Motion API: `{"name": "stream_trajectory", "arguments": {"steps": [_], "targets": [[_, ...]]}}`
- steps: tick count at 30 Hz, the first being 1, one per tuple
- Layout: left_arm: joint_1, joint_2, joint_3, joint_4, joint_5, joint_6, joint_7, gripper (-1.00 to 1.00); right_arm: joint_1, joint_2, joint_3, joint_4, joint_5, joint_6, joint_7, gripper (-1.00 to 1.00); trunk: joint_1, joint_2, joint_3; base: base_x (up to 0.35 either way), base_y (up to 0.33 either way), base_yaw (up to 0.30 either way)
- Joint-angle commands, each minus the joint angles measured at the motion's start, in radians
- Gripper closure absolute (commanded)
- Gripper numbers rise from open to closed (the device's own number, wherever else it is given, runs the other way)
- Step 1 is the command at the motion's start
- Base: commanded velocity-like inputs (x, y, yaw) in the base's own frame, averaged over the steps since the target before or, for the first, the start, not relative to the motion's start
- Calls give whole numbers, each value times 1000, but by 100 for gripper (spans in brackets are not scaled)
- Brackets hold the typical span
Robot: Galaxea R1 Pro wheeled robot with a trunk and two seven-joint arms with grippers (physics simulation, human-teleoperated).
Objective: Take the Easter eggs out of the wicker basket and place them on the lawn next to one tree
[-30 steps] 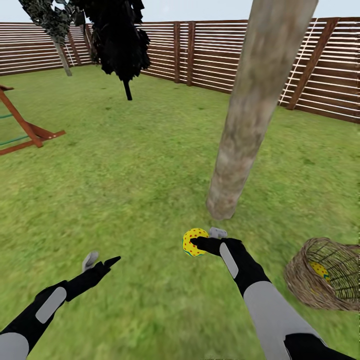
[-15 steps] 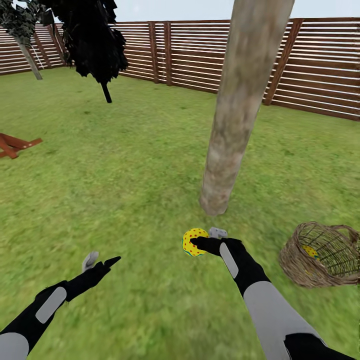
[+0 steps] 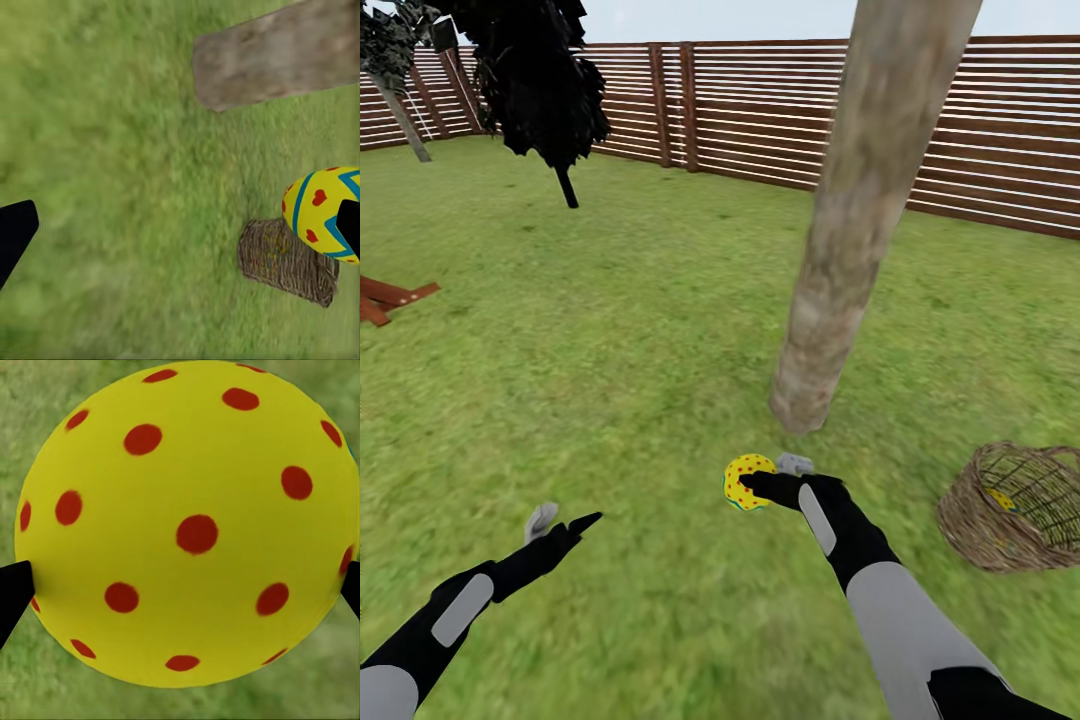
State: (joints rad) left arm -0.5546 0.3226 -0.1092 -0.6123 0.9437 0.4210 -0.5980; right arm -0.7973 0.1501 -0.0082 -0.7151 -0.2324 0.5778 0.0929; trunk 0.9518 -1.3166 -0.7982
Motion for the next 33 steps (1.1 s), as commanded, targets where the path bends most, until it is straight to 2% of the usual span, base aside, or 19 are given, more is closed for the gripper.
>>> {"name": "stream_trajectory", "arguments": {"steps": [1, 33], "targets": [[-1, 1, -4, 0, 10, 5, 1, -100, 0, 0, 0, -1, -1, 5, 1, 100, 0, 0, -1, 215, 245, 0], [-1, 3, -5, 3, 10, 1, 0, -100, 0, 0, -1, 8, -1, 4, -3, 100, 0, 0, 1, 246, 220, -12]]}}
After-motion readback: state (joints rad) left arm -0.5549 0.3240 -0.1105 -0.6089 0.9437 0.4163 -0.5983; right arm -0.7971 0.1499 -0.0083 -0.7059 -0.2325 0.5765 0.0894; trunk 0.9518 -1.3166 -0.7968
